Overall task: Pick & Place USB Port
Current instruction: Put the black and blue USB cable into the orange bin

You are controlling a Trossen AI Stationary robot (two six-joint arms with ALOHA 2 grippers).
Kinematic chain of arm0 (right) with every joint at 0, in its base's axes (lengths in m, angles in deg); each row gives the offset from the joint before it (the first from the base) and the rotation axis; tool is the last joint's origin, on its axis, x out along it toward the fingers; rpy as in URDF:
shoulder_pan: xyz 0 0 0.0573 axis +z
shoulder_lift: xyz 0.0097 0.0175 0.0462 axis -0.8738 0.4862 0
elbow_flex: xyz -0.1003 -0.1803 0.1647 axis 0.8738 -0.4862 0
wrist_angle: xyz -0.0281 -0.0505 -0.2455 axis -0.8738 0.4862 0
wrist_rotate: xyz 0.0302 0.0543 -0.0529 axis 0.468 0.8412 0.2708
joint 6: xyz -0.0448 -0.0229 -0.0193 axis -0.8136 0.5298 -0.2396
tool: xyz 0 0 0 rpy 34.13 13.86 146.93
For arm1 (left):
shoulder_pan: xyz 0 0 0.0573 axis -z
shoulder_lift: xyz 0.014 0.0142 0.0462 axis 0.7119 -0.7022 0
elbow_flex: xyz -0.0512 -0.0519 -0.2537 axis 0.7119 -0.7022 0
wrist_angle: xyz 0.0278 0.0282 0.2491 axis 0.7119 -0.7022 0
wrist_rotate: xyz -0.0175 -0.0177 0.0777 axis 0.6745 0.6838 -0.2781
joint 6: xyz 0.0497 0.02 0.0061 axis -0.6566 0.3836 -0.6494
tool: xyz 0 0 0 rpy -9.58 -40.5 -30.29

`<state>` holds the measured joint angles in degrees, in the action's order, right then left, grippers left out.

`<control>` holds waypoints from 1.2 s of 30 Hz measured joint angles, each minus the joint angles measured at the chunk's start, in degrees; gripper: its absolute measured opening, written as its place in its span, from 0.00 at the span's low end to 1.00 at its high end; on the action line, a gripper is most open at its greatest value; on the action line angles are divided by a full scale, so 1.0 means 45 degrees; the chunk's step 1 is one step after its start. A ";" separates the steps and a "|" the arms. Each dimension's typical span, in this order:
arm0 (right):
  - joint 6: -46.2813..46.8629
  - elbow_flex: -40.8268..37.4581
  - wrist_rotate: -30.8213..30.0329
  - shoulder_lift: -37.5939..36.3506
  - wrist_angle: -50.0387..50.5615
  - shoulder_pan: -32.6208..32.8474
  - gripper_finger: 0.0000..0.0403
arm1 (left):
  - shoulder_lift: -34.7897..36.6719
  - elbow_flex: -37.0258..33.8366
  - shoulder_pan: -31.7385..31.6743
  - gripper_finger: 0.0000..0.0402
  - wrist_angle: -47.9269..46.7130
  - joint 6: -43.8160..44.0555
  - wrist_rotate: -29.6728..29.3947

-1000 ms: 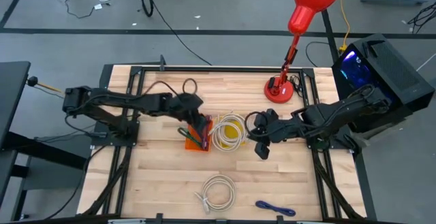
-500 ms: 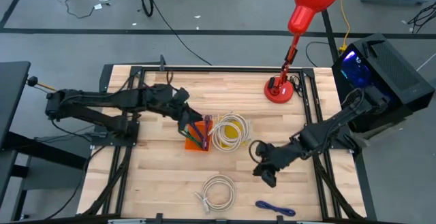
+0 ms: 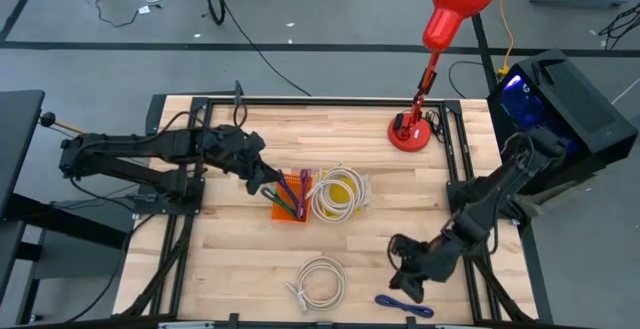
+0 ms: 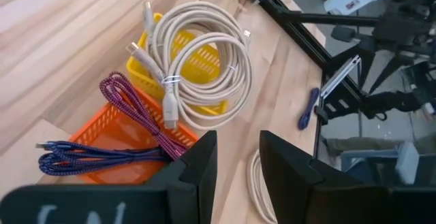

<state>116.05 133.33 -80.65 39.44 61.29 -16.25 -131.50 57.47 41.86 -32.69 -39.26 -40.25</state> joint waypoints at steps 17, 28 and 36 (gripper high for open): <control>0.1923 -0.0005 -0.4119 0.3285 -0.3626 0.1632 0.19 | -0.0005 0.0000 0.0777 0.29 -0.0104 -0.0060 -0.0132; 0.1411 -0.0243 -0.5417 0.3180 -0.4321 0.2059 0.19 | -0.0013 0.0000 0.1292 0.29 -0.0097 -0.0018 -0.0428; 0.3049 -0.0272 0.1554 0.3194 -0.0842 0.2045 0.16 | -0.0015 0.0000 0.1288 0.29 -0.0097 0.0169 -0.0457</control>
<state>129.77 132.10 -73.65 53.82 57.50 -7.04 -131.56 57.47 47.65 -33.13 -38.50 -42.31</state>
